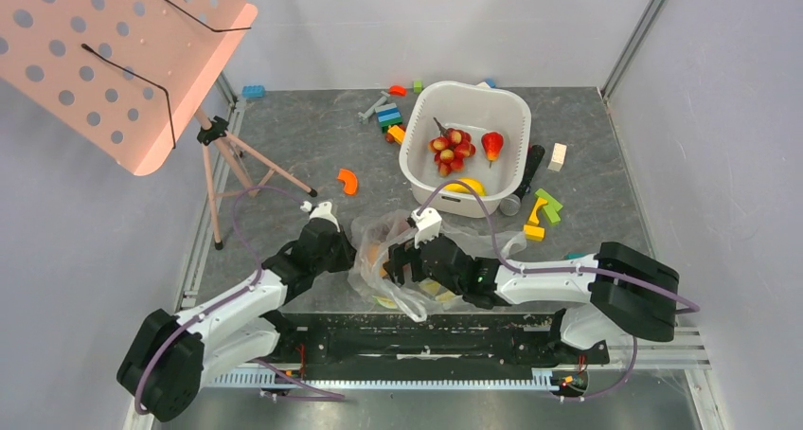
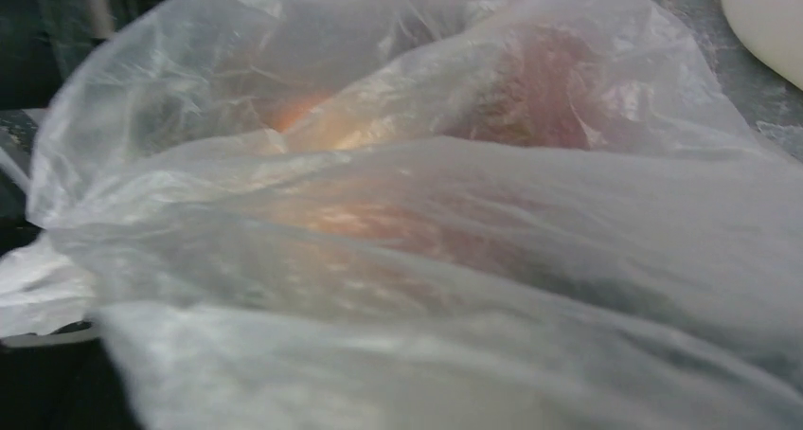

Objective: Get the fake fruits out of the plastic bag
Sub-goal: Take out the fake fruit from the plastic bag, then place the fake fruit in the bin.

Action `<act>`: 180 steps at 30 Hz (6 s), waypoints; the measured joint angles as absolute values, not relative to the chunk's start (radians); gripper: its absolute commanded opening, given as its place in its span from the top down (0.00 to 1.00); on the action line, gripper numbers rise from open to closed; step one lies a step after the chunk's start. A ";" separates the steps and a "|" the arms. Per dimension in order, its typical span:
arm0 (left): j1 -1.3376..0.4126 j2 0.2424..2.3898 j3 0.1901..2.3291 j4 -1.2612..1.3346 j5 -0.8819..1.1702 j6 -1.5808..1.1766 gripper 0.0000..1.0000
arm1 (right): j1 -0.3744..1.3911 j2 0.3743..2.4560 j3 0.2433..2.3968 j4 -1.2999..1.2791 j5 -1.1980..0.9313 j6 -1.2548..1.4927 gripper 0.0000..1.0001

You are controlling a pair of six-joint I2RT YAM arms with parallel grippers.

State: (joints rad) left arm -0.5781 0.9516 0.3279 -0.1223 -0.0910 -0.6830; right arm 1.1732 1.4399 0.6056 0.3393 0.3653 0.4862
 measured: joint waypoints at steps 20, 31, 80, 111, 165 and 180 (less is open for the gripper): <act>-0.578 1.053 0.305 0.021 -0.035 -0.683 0.84 | 1.133 1.627 0.667 0.484 0.237 0.495 0.02; -0.577 1.093 0.300 0.063 -0.001 -0.682 0.86 | 1.113 1.700 0.688 0.580 0.187 0.488 0.11; -0.575 0.593 0.334 -0.244 0.017 -0.723 0.35 | 1.110 1.042 0.431 0.244 0.300 0.391 0.35; -0.670 0.820 0.497 -0.124 0.184 -0.882 0.36 | 1.110 0.809 0.431 0.024 0.421 0.372 0.34; -0.703 0.749 0.451 -0.254 0.035 -0.776 0.98 | 0.855 1.103 1.164 -0.257 0.550 0.038 0.34; -0.703 0.737 0.451 -0.281 0.036 -0.767 0.98 | 0.420 1.566 1.385 -0.243 0.203 0.011 0.37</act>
